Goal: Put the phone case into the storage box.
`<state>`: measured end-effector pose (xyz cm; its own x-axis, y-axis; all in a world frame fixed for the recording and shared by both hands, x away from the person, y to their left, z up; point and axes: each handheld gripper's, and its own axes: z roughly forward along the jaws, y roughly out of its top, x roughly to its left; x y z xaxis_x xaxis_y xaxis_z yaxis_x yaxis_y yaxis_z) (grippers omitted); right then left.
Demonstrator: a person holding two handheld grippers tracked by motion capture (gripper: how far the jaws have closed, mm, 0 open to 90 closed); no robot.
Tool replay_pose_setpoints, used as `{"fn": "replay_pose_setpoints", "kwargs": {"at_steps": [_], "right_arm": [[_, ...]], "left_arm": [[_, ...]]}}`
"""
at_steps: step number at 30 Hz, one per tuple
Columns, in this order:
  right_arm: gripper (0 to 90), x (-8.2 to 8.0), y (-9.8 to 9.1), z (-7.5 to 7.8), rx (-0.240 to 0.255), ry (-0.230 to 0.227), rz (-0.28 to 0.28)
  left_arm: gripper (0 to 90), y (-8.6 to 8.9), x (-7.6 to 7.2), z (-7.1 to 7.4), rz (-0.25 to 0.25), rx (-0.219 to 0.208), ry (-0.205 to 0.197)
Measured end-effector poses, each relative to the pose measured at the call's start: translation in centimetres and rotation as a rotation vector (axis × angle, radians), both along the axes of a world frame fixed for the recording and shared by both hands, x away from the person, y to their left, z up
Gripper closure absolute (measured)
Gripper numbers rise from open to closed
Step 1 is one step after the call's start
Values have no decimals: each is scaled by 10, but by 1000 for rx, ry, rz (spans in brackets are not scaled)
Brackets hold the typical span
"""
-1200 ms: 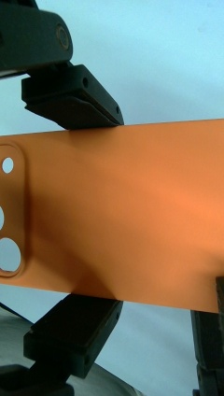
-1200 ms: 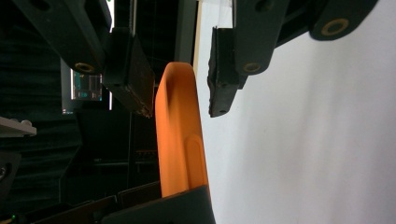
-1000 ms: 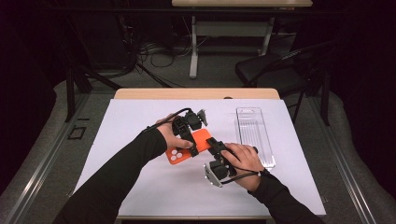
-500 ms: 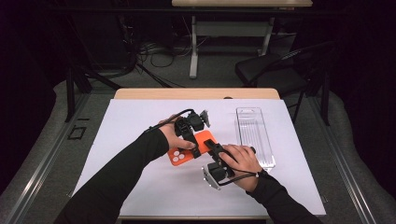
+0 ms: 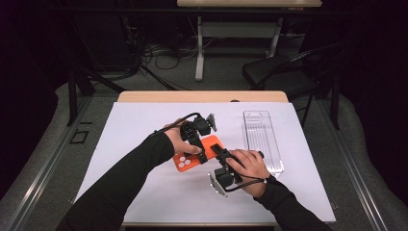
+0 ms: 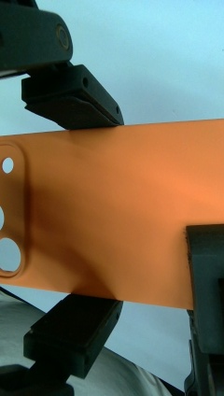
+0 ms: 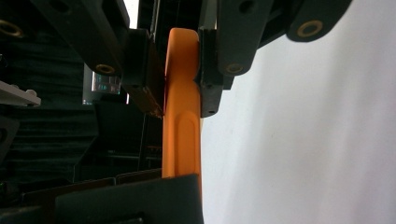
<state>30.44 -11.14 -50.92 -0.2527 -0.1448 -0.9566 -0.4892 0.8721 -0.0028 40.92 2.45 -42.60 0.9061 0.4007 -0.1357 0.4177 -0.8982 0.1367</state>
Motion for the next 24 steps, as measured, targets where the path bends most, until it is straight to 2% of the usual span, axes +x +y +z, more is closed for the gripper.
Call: {"fn": "replay_pose_setpoints", "kwargs": {"at_steps": [12,24], "right_arm": [[744,0,0,-2,-18,-16,4],[760,0,0,-5,-16,-15,4]], "left_arm": [[163,1,3,-3,16,-9,29],[163,2,6,-6,30,-19,61]]}}
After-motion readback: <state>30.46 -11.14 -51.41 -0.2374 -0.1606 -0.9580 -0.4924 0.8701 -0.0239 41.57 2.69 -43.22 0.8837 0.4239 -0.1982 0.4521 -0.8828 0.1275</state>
